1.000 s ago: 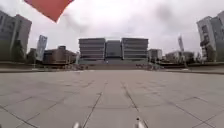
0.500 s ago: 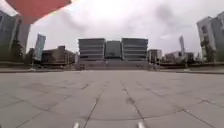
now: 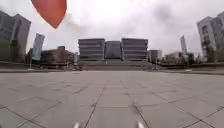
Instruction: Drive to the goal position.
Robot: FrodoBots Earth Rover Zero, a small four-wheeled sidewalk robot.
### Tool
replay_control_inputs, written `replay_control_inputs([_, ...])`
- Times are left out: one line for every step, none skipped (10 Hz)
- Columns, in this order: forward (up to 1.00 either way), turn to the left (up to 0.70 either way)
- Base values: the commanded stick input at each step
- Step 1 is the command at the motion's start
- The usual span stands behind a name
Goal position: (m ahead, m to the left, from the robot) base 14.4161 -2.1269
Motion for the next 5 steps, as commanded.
replay_control_inputs([0.7,0.01])
replay_control_inputs([0.7,0.01])
replay_control_inputs([0.7,0.01])
replay_control_inputs([0.7,0.01])
replay_control_inputs([0.7,0.01])
